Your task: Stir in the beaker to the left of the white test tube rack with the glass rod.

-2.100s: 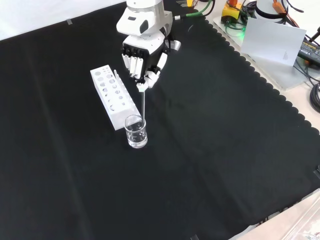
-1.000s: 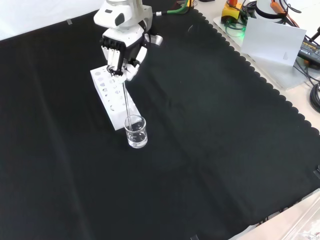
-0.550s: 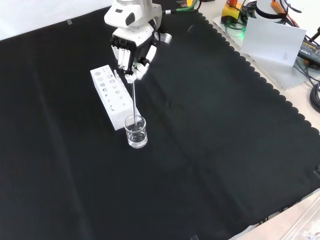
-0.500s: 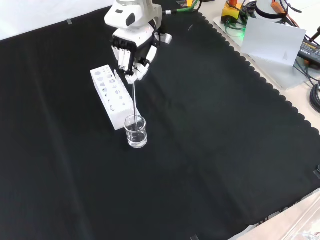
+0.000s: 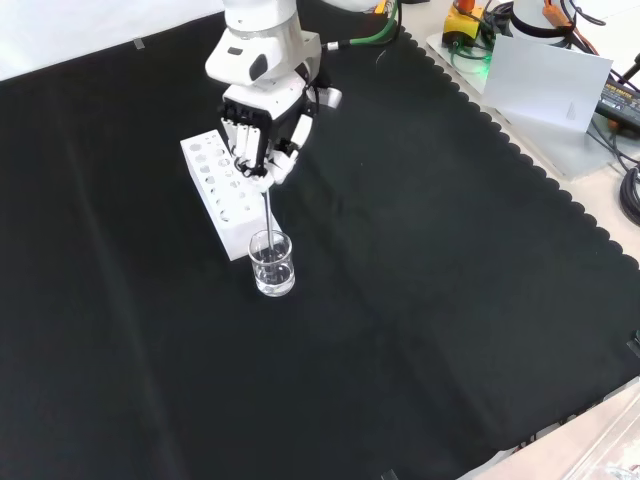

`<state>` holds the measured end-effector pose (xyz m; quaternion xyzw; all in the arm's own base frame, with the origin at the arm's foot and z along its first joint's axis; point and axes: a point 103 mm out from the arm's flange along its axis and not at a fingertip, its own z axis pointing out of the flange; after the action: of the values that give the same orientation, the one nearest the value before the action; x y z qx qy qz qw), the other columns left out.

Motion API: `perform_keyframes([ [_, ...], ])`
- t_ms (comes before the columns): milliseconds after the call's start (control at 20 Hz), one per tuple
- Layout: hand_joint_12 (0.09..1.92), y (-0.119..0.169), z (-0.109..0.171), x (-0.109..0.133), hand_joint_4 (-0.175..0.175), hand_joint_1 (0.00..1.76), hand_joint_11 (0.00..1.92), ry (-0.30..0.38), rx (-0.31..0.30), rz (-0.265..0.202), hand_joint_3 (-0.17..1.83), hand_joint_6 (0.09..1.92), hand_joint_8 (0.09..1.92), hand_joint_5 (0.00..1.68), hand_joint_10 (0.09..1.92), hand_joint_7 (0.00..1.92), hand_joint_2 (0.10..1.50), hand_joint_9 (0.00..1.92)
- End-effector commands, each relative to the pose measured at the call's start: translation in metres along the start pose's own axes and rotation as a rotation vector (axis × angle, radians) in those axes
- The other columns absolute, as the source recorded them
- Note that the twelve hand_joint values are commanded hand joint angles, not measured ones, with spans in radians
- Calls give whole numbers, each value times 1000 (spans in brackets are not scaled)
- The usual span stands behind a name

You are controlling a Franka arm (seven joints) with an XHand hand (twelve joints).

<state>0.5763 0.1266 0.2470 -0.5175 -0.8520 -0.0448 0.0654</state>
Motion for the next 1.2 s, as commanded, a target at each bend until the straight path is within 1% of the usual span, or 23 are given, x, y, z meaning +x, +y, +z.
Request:
perform_keyframes([
  [50, 747, 0, -10, -18, -175, 1282, 1648, -11, -11, 24, 9, 595, 1297, 1051, 946, 1006, 1102, 1621],
  [250, 747, -12, -21, -28, -175, 1282, 1648, -25, -23, 45, 9, 597, 1296, 1050, 946, 1007, 1103, 1621],
  [450, 748, -23, -25, -28, -175, 1282, 1648, -49, -17, 51, 8, 598, 1296, 1049, 947, 1007, 1103, 1621],
  [700, 748, -32, -22, -11, -175, 1281, 1648, -41, -8, 30, 8, 597, 1298, 1049, 947, 1006, 1103, 1621],
  [850, 748, -33, -13, 9, -175, 1281, 1648, -50, 6, 0, 8, 597, 1298, 1050, 946, 1006, 1103, 1622],
  [1050, 748, -25, -3, 30, -175, 1281, 1648, -50, 25, -25, 7, 595, 1299, 1051, 946, 1005, 1104, 1622],
  [1200, 748, -16, -1, 36, -175, 1282, 1648, -46, 24, -37, 7, 594, 1300, 1052, 945, 1005, 1103, 1622],
])
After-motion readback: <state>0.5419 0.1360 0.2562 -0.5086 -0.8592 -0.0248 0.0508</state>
